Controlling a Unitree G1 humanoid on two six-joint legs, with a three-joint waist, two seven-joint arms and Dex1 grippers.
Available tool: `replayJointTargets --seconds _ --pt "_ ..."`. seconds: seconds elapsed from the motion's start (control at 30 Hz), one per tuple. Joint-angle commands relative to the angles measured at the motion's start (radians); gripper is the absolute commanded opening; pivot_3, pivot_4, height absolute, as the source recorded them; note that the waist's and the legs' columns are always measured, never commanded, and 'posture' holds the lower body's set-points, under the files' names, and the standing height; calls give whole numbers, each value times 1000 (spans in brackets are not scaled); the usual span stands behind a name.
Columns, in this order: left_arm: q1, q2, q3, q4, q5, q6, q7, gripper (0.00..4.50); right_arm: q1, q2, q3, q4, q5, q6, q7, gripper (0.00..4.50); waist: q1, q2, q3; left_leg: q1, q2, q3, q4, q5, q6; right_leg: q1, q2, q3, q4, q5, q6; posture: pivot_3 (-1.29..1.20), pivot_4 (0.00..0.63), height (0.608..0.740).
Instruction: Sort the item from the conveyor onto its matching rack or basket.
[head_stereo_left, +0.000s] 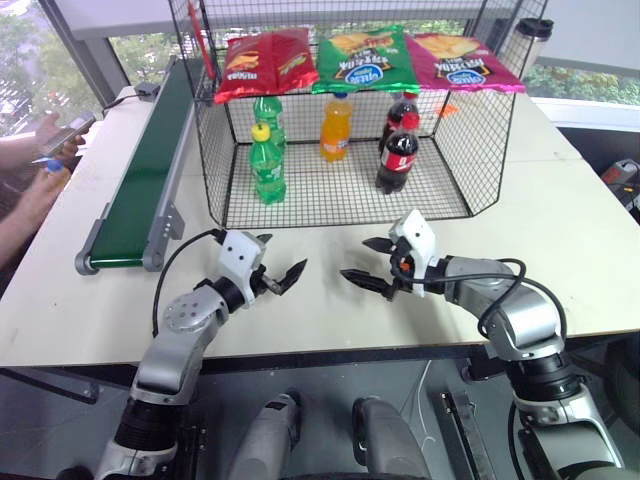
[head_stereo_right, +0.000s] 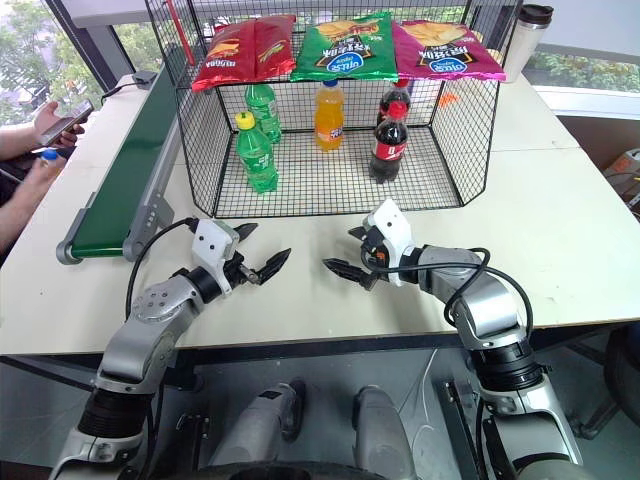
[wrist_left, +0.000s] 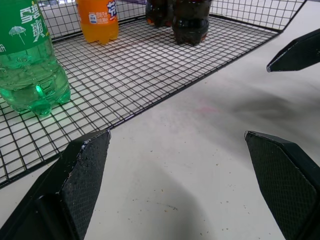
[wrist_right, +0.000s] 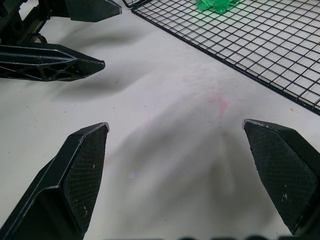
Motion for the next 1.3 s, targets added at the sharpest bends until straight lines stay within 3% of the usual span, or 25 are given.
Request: replayJointTargets --seconds 0.03,1.3 --pt "-5 1 3 -35 -10 -38 -12 4500 -10 -4 -3 -45 13 -6 0 4451 0 0 0 0 0 0 0 0 0 0 0 0 0 0 0 0 150 739" --pt "-4 -9 9 -45 -19 -13 13 4500 -4 -15 2 -58 30 -8 19 4451 0 0 0 0 0 0 0 0 0 0 0 0 0 0 1 0 150 739"
